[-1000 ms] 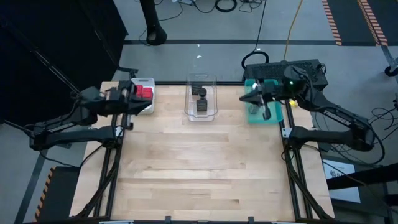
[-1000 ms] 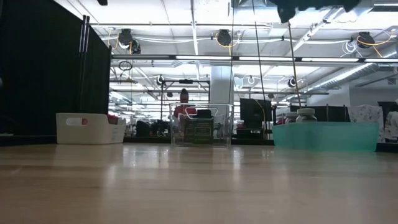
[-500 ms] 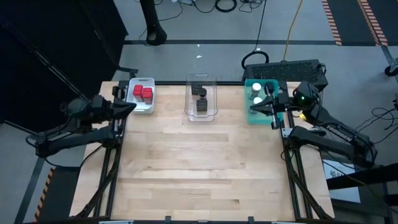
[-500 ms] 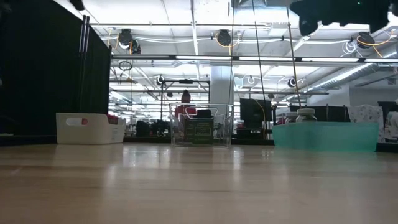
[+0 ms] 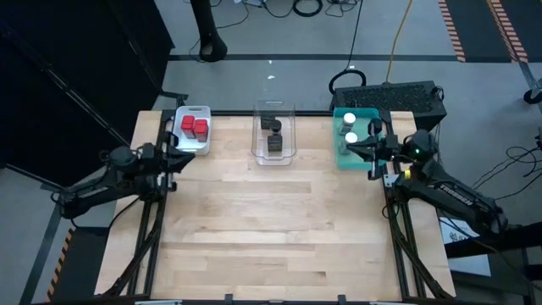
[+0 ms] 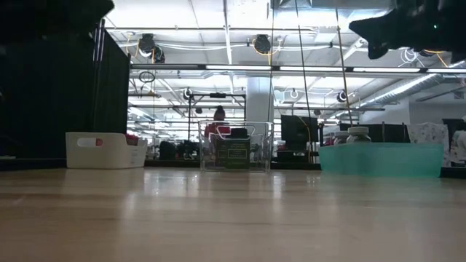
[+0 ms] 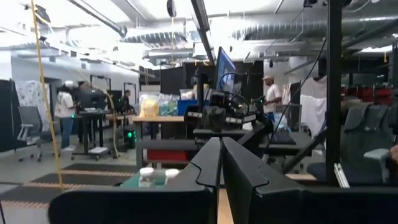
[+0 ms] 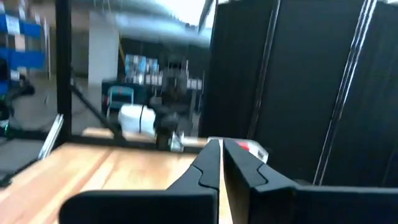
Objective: Sort spices by type
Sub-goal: Return to Home Position
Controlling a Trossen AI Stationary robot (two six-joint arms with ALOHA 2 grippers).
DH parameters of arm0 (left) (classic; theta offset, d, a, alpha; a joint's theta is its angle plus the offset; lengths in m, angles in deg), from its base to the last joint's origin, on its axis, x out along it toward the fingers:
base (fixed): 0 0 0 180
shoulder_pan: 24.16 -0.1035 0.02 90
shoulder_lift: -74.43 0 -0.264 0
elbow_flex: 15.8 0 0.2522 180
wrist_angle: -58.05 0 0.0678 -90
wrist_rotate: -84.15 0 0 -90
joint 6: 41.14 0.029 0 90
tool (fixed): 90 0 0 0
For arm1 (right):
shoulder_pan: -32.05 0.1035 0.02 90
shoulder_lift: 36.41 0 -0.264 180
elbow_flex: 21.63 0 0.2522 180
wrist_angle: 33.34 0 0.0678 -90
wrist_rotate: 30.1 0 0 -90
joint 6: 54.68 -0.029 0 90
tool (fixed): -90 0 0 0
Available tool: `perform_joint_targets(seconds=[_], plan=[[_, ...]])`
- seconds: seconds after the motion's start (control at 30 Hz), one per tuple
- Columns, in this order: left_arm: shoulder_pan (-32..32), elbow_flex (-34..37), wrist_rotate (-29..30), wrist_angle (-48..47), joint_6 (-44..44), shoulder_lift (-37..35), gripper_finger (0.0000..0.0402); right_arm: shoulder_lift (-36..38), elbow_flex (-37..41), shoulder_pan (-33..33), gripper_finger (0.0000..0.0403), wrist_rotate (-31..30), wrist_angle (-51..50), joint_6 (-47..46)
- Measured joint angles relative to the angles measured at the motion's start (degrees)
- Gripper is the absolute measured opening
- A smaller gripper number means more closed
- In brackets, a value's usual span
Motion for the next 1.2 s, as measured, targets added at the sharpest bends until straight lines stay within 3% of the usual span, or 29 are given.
perform_joint_targets(seconds=[0.27, 0.67, 1.1, 1.2], plan=[[0.0, 5.2, -0.3, -2.7, 2.7, -1.6, 0.0022, 4.6, 15.5, 0.0, 0.0, -8.8, 25.9, -12.3], [0.0, 5.3, -1.0, -18.9, 3.0, -1.6, 0.0022, 5.4, 15.8, 0.0, 0.0, -10.2, 23.5, -14.9], [0.0, 5.3, -0.7, -19.9, 3.0, -1.6, 0.0022, 5.6, 15.8, 0.2, 0.0, -10.1, 19.0, -14.5], [0.0, 5.3, -0.7, -19.9, 3.0, -1.6, 0.0022, 7.2, 15.8, 3.5, 0.0, -12.6, 18.4, -14.7]])
